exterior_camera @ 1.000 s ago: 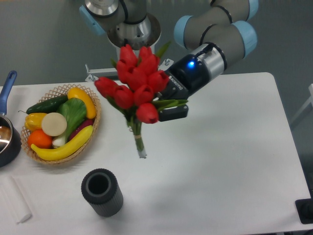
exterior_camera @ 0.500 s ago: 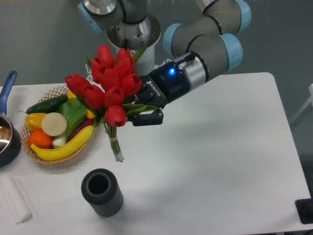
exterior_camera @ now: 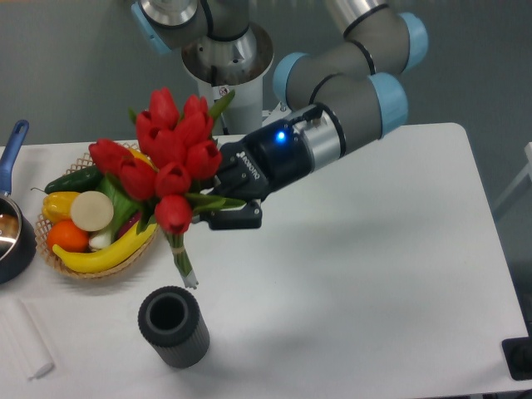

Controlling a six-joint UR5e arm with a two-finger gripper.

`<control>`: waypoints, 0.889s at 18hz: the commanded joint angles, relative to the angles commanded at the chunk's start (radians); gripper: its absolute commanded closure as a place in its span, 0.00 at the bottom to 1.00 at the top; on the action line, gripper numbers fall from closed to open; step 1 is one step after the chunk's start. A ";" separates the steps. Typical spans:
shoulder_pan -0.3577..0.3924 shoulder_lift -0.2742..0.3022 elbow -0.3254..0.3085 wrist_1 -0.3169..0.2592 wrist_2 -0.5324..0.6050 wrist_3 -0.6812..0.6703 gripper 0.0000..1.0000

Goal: Insert the flowers into the vase
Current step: 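Carry the red tulips toward the dark grey vase, stems pointing down, then lower the tulip stems into the opening of the grey vase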

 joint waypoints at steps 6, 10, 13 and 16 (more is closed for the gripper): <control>-0.014 -0.022 -0.001 -0.003 0.003 -0.008 0.78; -0.020 -0.046 -0.003 -0.002 0.006 -0.006 0.78; -0.029 -0.049 -0.003 -0.002 0.006 -0.006 0.78; -0.031 -0.066 -0.003 0.000 0.009 -0.005 0.78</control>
